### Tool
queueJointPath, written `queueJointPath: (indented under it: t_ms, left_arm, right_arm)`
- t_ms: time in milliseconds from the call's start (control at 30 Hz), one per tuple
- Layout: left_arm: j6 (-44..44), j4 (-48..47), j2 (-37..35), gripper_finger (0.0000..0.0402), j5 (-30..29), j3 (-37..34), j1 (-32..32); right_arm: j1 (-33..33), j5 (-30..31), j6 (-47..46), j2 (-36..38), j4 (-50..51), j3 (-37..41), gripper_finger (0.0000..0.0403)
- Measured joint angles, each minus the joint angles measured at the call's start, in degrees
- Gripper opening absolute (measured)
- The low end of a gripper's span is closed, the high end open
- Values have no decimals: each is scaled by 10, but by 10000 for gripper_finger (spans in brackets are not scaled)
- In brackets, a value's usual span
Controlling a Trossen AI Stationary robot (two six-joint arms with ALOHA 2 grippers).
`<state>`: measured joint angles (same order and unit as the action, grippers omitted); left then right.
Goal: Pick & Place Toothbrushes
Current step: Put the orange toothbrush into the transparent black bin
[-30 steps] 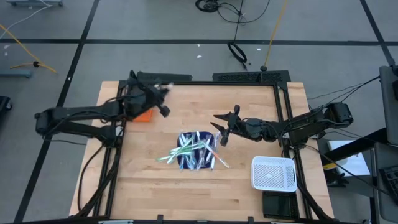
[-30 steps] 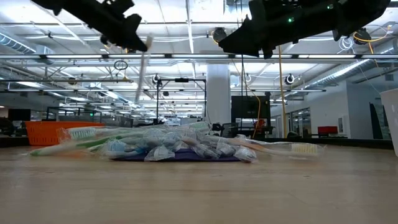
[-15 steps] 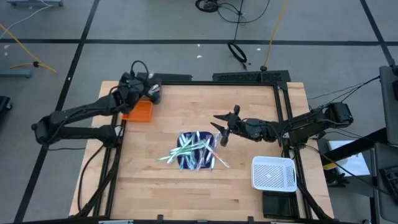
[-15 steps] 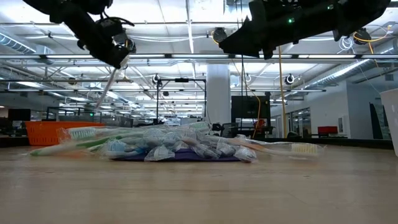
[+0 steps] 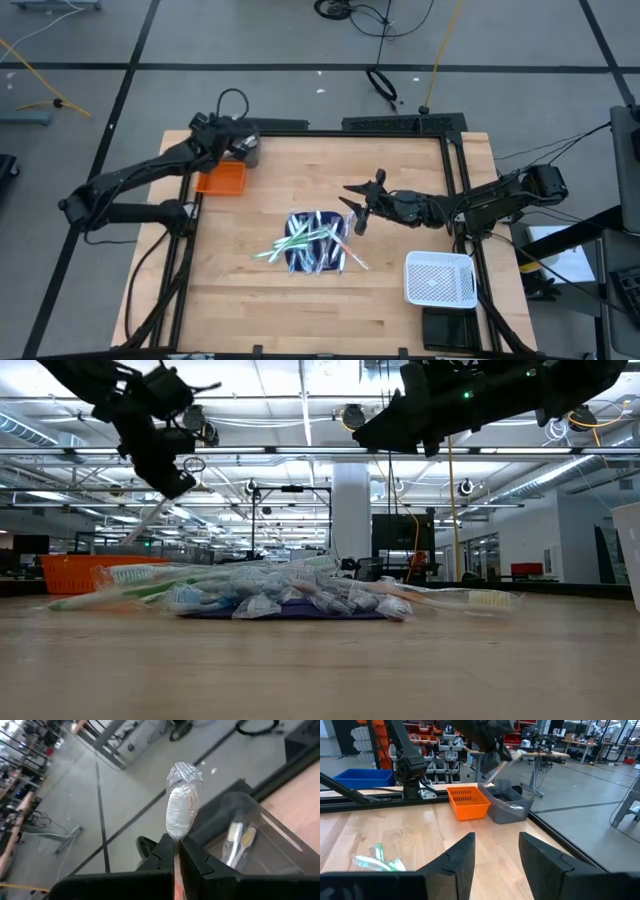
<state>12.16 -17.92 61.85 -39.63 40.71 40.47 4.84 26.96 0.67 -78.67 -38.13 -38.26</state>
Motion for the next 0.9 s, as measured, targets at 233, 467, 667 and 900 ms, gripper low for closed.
queueJointPath:
  t_ms: [233,467,667,900]
  left_arm:
    - [29,1,49,0,36,0,43]
    - [38,3,69,0,86,0,67]
    - [32,2,72,32,81,0,69]
    - [32,3,72,106,81,0,69]
  right_arm:
    - [0,0,0,0,3,0,142]
    - [0,0,0,0,3,0,139]
    - [0,0,0,0,3,0,139]
    - [0,0,0,0,3,0,136]
